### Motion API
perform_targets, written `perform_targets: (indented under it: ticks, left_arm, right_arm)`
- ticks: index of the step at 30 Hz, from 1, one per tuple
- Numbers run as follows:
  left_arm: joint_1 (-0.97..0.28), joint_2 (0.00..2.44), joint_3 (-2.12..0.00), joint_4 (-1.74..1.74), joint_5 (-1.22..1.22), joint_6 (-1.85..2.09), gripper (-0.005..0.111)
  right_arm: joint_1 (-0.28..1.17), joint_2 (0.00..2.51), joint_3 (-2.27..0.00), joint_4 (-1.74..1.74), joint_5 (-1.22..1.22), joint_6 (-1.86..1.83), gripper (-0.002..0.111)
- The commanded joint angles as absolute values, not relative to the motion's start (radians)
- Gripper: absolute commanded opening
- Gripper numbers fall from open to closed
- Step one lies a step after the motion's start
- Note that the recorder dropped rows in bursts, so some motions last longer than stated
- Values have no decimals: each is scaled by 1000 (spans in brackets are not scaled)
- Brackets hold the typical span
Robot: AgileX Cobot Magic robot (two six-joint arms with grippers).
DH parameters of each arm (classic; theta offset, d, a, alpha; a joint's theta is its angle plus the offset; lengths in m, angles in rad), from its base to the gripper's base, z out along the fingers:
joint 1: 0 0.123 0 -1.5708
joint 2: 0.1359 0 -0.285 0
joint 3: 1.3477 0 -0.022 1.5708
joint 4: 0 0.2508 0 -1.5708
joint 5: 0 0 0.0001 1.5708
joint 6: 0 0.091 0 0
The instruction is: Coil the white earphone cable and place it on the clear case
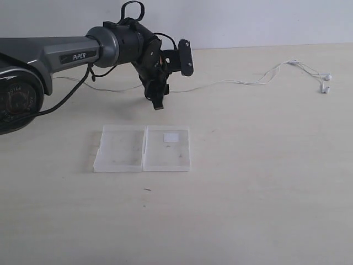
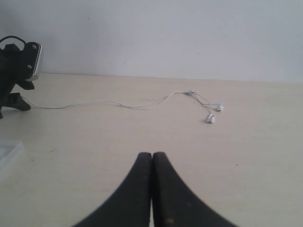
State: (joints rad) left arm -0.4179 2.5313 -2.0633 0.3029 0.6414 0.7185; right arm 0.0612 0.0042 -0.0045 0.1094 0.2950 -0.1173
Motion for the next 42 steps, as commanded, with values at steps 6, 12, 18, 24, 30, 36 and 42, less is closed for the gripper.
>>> perform_targets:
  ticks: [6,12,18,24,30,36,42]
  left_arm:
    - [-419,2558,-2060,305,660,725,2]
    - [-419,2541,-2060,307,660,712,0]
    - [-419,2468,-2060,307,637,593,0]
    - [-416,2336,-2060,307,624,462,0]
    - [-416,2191,-2060,298,634,303,0]
    - [-416,2067,-2060,271,715,275,0]
    - [-416,1985,-2056,243,813,275,0]
  right_arm:
    - [57,0,0,107,287,-119,0]
    - [57,0,0,107,287,-119,0]
    - [57,0,0,107,287,-119,0]
    - [57,0,0,107,287,-119,0]
    - [57,0,0,107,287,-119,0]
    - [57,0,0,107,287,-119,0]
    - [57,0,0,107,287,-119,0]
